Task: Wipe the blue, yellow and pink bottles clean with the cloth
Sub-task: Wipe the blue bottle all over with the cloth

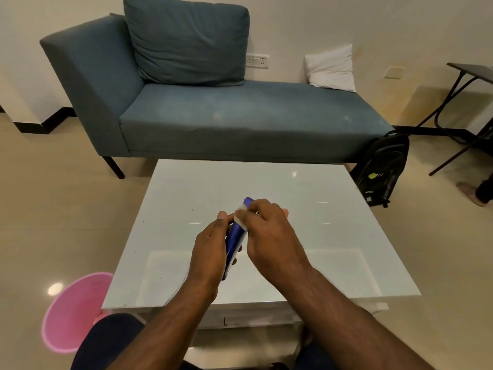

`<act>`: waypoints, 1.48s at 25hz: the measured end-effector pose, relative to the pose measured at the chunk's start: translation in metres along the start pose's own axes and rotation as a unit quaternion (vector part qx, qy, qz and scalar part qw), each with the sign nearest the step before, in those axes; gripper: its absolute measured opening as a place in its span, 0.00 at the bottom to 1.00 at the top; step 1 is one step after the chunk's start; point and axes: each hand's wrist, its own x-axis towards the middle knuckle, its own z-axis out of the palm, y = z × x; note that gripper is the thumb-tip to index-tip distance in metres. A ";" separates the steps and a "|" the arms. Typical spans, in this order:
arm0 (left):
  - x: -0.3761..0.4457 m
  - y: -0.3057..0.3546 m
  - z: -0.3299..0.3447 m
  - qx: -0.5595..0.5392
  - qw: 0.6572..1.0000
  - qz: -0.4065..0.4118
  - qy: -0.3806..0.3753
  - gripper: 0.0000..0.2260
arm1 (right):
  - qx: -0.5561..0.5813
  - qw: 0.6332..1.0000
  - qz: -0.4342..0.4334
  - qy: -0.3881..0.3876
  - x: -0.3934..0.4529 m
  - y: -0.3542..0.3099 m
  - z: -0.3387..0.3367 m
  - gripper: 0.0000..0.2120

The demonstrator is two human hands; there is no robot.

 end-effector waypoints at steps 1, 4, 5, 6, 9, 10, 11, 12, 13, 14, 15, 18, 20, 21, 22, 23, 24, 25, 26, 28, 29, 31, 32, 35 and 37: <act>-0.001 -0.002 0.000 0.006 1.000 0.000 0.001 0.12 | 0.046 0.998 0.033 0.018 0.003 0.006 0.000 0.08; 0.000 -0.003 0.000 -0.002 1.000 -0.008 0.002 0.11 | 0.119 0.987 0.102 0.040 0.012 0.010 -0.001 0.03; 0.000 -0.001 0.001 -0.013 1.000 -0.017 0.003 0.13 | 0.097 0.992 0.076 0.036 0.008 0.003 -0.001 0.05; 0.003 -0.001 0.001 -0.022 0.999 -0.027 0.000 0.16 | 0.079 0.995 0.050 0.028 0.002 -0.006 0.000 0.08; 0.001 0.008 0.001 -0.057 0.997 -0.046 0.001 0.20 | 0.027 0.999 -0.026 0.008 -0.018 -0.017 0.006 0.12; 0.001 0.008 0.001 -0.065 0.997 -0.049 0.004 0.20 | 0.035 0.999 -0.030 0.011 -0.018 -0.014 0.007 0.12; 0.001 0.009 0.001 -0.073 0.996 -0.050 0.006 0.19 | 0.041 0.999 -0.023 0.025 -0.012 -0.011 0.006 0.11; 0.001 0.008 0.001 -0.073 0.996 -0.051 0.008 0.18 | 0.051 0.998 0.003 0.033 -0.005 -0.008 0.005 0.10; 0.000 0.009 0.000 -0.074 0.996 -0.054 0.010 0.17 | 0.062 0.997 0.032 0.041 0.001 -0.005 0.003 0.10; 0.001 0.010 0.000 -0.072 0.996 -0.058 0.010 0.16 | 0.077 0.995 0.056 0.039 0.005 -0.004 0.002 0.09; 0.001 0.011 -0.001 -0.079 0.995 -0.060 0.005 0.15 | 0.081 0.994 0.061 0.038 0.006 -0.005 0.003 0.09; 0.005 0.010 -0.004 -0.117 0.990 -0.076 -0.002 0.13 | 0.110 0.994 0.021 0.019 -0.013 -0.018 0.008 0.09; 0.006 0.010 -0.008 -0.175 0.979 -0.106 -0.022 0.13 | 0.094 0.995 -0.021 0.012 -0.027 -0.021 0.011 0.11; 0.006 0.009 -0.010 -0.194 0.974 -0.114 -0.033 0.13 | 0.088 0.995 -0.032 0.014 -0.027 -0.019 0.011 0.11; 0.006 0.009 -0.011 -0.195 0.973 -0.113 -0.043 0.14 | 0.091 0.995 -0.028 0.020 -0.022 -0.016 0.010 0.10; 0.006 0.007 -0.012 -0.185 0.975 -0.109 -0.050 0.14 | 0.099 0.995 -0.007 0.025 -0.014 -0.012 0.009 0.10; 0.005 0.006 -0.012 -0.173 0.978 -0.109 -0.049 0.14 | 0.106 0.994 0.022 0.031 -0.005 -0.009 0.006 0.11; 0.005 0.005 -0.012 -0.171 0.977 -0.116 -0.046 0.15 | 0.113 0.992 0.046 0.035 0.002 -0.006 0.005 0.11; 0.005 0.006 -0.013 -0.178 0.975 -0.127 -0.043 0.15 | 0.120 0.990 0.059 0.036 0.006 -0.005 0.004 0.11; 0.009 0.007 -0.016 -0.207 0.965 -0.155 -0.040 0.17 | 0.130 0.990 0.046 0.029 0.000 -0.012 0.005 0.10; 0.012 0.008 -0.019 -0.227 0.958 -0.171 -0.040 0.19 | 0.136 0.990 0.026 0.022 -0.010 -0.017 0.007 0.10; 0.017 0.007 -0.023 -0.249 0.949 -0.191 -0.040 0.21 | 0.141 0.990 0.003 0.000 -0.030 -0.026 0.010 0.12; 0.018 0.007 -0.023 -0.246 0.950 -0.191 -0.039 0.21 | 0.141 0.990 0.002 -0.005 -0.033 -0.027 0.011 0.12; 0.014 0.003 -0.019 -0.222 0.958 -0.171 -0.053 0.20 | 0.150 0.988 0.035 0.018 -0.013 -0.014 0.009 0.10; 0.011 0.006 -0.018 -0.223 0.959 -0.163 -0.067 0.22 | 0.154 0.986 0.062 0.030 0.002 -0.007 0.003 0.10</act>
